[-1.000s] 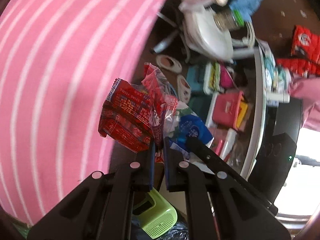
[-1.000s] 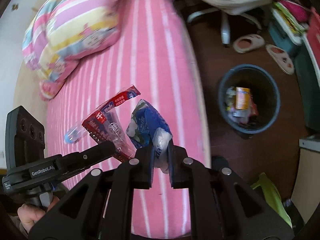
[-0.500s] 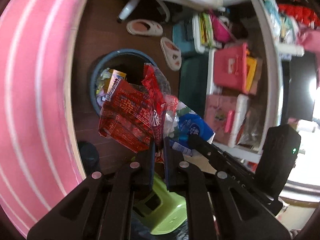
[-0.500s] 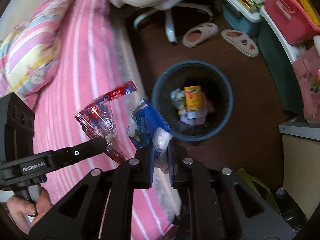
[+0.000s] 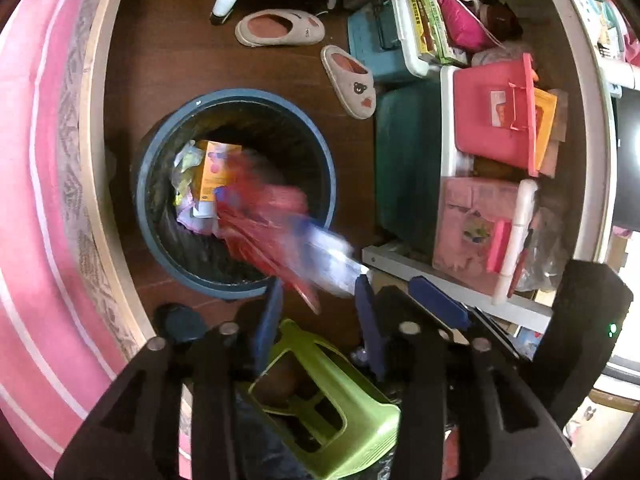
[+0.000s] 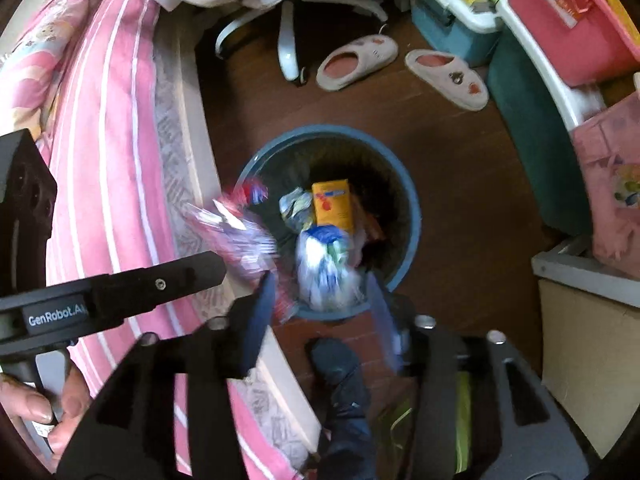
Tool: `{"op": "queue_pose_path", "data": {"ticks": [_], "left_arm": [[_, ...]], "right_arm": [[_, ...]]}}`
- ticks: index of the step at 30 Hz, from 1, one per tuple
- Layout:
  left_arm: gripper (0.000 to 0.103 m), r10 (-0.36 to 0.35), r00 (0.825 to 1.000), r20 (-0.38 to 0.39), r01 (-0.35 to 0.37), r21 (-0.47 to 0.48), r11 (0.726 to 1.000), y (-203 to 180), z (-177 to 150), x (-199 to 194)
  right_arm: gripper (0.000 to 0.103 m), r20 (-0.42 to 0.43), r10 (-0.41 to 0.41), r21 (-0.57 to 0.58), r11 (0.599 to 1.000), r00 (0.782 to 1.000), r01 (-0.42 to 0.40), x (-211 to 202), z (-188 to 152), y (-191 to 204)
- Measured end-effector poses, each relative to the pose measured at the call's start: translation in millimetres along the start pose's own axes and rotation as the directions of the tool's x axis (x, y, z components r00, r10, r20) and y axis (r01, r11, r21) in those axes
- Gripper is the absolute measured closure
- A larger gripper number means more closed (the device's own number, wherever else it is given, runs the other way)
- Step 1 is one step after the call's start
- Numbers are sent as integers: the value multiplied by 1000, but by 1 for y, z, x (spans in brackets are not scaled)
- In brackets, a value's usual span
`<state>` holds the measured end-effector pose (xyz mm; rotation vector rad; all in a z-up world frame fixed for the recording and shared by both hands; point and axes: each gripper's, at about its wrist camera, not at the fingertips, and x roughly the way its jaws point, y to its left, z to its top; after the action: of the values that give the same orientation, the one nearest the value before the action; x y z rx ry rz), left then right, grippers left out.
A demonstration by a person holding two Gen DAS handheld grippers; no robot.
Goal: Collect trash
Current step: 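Swing both open tools back over the bed toward the water bottle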
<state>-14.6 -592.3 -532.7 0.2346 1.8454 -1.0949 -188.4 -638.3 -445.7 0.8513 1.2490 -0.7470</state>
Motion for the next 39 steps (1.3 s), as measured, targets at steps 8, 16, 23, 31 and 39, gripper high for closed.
{"op": "queue_pose_path", "data": {"ticks": [8, 16, 23, 31, 39], "left_arm": [[35, -34, 999, 22, 37, -159, 987, 38, -26, -24], [26, -58, 993, 99, 87, -326, 941, 97, -78, -80], [20, -36, 980, 197, 122, -447, 886, 154, -133, -151], [16, -5, 942, 335, 210, -578, 788, 232, -199, -233], [14, 42, 890, 454, 305, -661, 685, 310, -279, -309]], "right_arm": [[48, -31, 29, -30, 999, 999, -30, -7, -15, 16], [44, -66, 115, -135, 983, 991, -123, -23, -42, 90], [41, -110, 176, -259, 945, 978, -199, -31, -68, 178], [26, -132, 225, -414, 873, 965, -260, -39, -104, 283], [21, -175, 267, -578, 751, 948, -319, -38, -152, 389]]}}
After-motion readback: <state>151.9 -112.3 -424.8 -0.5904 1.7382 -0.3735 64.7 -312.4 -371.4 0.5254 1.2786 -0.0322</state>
